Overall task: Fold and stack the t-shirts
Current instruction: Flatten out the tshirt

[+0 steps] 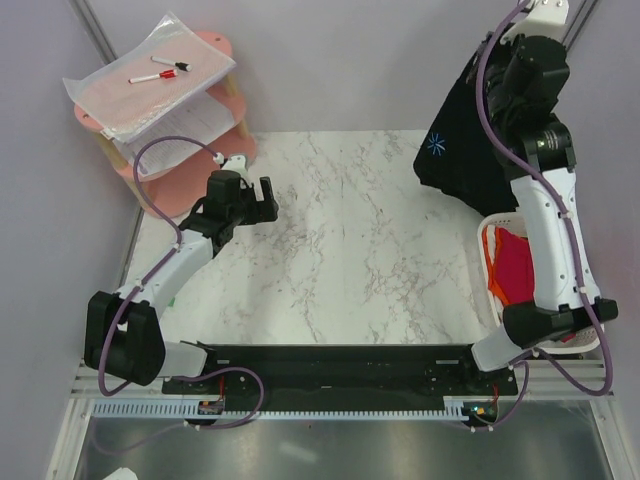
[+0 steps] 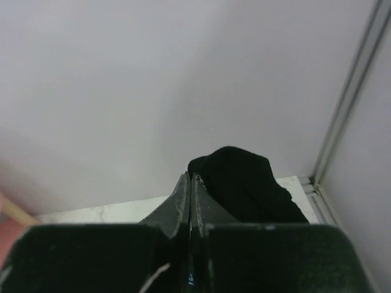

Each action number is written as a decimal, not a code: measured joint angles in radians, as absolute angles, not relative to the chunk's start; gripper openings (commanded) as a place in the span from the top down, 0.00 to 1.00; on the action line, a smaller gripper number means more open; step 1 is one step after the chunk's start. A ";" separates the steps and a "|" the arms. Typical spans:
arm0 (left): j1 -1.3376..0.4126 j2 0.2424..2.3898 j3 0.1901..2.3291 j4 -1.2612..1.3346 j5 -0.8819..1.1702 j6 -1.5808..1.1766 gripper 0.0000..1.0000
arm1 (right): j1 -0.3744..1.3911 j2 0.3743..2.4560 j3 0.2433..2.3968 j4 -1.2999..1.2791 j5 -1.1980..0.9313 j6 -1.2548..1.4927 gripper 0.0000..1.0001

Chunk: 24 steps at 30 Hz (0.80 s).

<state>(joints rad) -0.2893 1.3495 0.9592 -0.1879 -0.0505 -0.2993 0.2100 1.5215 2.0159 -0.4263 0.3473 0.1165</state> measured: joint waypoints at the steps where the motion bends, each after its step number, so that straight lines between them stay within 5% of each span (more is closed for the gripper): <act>1: -0.289 1.349 0.959 -0.188 -0.051 -0.299 0.00 | 0.210 1.555 2.075 -0.431 0.310 0.120 1.00; 9: -0.289 1.349 0.959 -0.193 -0.056 -0.299 0.00 | 0.300 1.881 2.420 -0.471 0.010 0.144 1.00; 21: -0.289 1.349 0.959 -0.195 -0.081 -0.299 0.00 | 0.577 2.079 2.130 -0.529 -0.290 0.122 0.99; 23: -0.289 1.349 0.959 -0.195 -0.084 -0.299 0.00 | 0.635 2.104 2.068 -0.532 -0.333 0.098 0.86; 24: -0.289 1.349 0.959 -0.195 -0.088 -0.299 0.00 | 0.667 2.112 2.030 -0.535 -0.358 0.087 0.64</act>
